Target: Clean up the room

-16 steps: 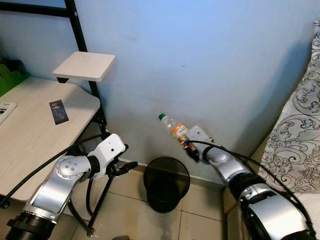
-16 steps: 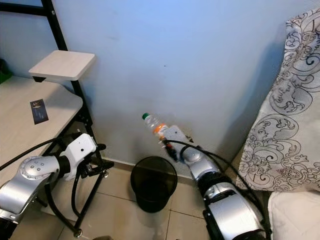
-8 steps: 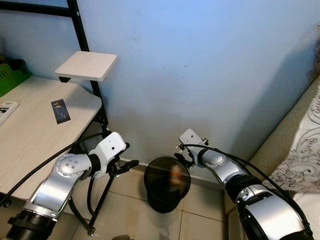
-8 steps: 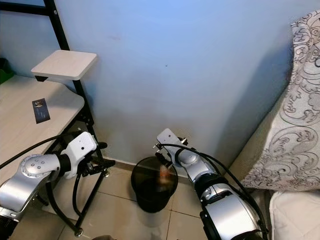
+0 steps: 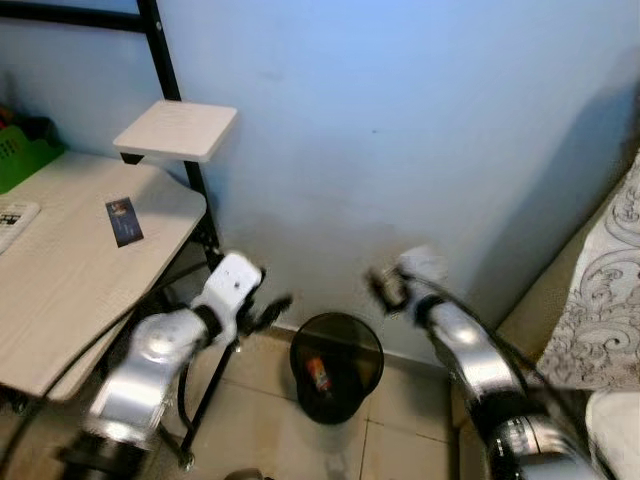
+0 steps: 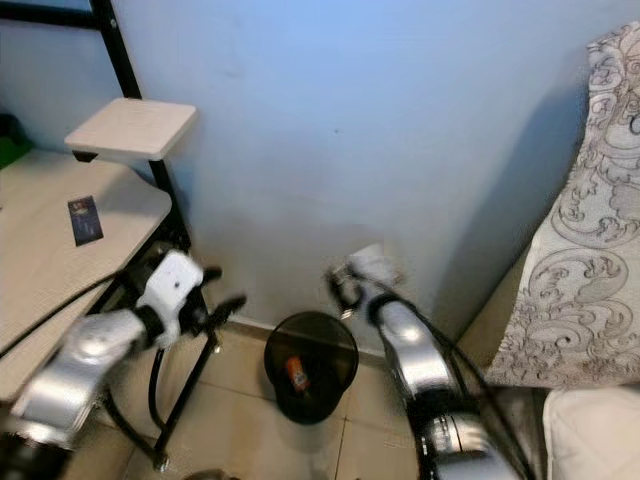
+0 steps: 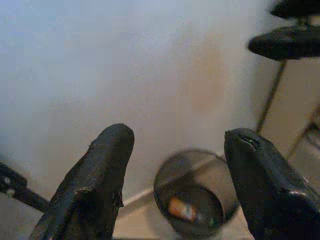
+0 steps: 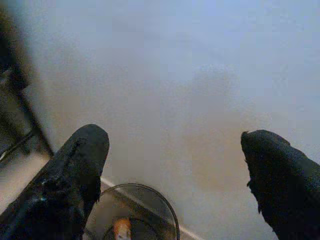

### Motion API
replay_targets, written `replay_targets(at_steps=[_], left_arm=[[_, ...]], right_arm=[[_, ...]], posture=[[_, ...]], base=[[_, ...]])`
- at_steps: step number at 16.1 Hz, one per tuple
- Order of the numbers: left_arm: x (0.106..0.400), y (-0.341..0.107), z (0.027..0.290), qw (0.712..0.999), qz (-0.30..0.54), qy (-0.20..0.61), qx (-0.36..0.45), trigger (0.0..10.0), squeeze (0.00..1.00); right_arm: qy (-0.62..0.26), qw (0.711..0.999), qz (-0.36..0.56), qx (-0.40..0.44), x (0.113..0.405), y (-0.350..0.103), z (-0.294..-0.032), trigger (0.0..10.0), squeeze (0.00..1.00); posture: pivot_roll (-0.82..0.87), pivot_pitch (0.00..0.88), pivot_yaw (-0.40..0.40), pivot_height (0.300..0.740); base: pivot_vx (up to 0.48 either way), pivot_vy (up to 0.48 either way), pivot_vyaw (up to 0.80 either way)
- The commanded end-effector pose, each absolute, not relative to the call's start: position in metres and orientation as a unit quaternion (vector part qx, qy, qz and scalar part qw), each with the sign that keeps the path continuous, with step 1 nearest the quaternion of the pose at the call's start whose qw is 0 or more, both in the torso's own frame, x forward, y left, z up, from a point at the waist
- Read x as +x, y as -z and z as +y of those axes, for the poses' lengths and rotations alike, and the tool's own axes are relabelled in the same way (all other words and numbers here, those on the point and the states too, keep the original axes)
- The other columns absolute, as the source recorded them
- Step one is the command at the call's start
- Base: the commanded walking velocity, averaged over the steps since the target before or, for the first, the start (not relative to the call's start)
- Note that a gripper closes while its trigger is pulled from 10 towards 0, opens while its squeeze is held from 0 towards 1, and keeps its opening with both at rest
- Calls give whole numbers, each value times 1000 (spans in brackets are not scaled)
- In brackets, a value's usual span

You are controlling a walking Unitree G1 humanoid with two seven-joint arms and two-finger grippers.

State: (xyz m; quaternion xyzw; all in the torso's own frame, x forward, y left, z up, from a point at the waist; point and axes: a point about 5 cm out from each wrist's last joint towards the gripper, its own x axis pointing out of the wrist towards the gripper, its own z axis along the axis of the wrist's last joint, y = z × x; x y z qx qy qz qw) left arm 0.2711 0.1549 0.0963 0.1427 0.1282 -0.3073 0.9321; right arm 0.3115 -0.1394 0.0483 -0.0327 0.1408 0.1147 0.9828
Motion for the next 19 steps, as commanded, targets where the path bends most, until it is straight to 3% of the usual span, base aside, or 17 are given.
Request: replay_targets(at_steps=[1,5,11,19], left_arm=[[272,-100,157,946,117,272,135,10000,0],[275,-104,156,968,93,194,129,10000,0],[268,-104,156,971,99,184,119,10000,0],[267,-104,157,969,102,182,130,10000,0]], right_arm=[[-72,989,126,-1,308,-57,-148,10000,1000],[-29,992,115,40,287,-65,-149,10000,1000],[15,994,96,46,278,-84,-157,10000,1000],[6,993,113,37,272,-83,-148,10000,1000]], posture=[[67,0,13,740],[43,0,32,740],[57,0,31,740],[60,0,34,740]], base=[[0,0,0],[0,0,-600],[0,0,-800],[0,0,-800]])
